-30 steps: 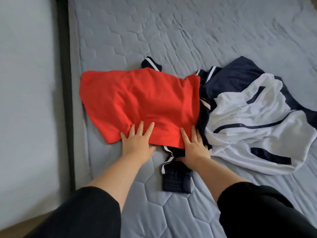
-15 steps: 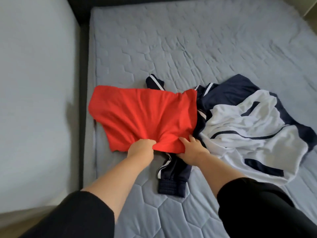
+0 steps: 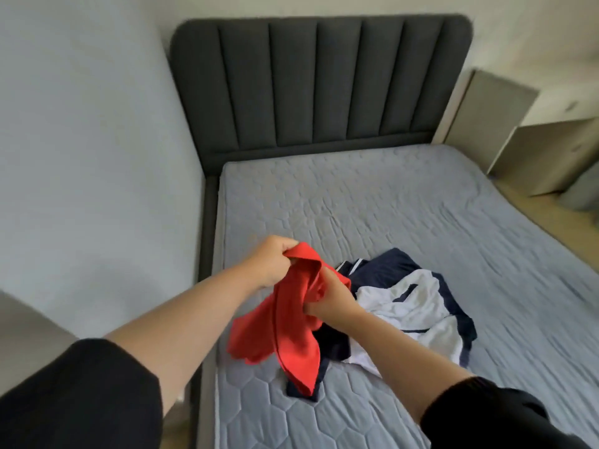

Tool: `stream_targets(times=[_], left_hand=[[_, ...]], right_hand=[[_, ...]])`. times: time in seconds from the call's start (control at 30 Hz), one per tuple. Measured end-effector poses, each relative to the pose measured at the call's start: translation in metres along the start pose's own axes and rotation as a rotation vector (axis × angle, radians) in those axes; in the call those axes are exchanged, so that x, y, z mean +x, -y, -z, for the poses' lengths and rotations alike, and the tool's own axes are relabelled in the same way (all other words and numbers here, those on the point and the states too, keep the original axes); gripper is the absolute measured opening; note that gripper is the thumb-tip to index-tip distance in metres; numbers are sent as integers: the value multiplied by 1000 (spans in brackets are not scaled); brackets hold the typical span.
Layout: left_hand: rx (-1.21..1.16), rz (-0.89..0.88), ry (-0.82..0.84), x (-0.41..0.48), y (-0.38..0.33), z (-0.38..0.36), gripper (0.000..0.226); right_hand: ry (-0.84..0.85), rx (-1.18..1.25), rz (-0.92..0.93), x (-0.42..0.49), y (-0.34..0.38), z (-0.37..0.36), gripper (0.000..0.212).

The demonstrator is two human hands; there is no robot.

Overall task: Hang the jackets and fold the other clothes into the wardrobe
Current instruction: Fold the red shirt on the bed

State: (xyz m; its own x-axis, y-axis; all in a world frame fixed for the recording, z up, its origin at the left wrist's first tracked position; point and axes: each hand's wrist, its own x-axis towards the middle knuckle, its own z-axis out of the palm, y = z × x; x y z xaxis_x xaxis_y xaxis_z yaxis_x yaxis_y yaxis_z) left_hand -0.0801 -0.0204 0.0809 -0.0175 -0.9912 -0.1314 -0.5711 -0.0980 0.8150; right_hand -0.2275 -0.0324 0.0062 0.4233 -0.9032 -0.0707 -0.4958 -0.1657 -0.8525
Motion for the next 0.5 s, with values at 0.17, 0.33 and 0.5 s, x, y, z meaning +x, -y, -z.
stream_targets(times=[0.17, 0.33, 0.5], left_hand=[[-72, -48, -90, -44, -107, 39, 31], [-88, -108, -157, -81, -185, 39, 30], [-214, -99, -270, -107, -237, 41, 35]], right_hand=[[62, 302, -11, -49, 85, 78, 51], [210, 512, -14, -89, 143, 142, 33], [124, 65, -5, -116, 167, 183, 23]])
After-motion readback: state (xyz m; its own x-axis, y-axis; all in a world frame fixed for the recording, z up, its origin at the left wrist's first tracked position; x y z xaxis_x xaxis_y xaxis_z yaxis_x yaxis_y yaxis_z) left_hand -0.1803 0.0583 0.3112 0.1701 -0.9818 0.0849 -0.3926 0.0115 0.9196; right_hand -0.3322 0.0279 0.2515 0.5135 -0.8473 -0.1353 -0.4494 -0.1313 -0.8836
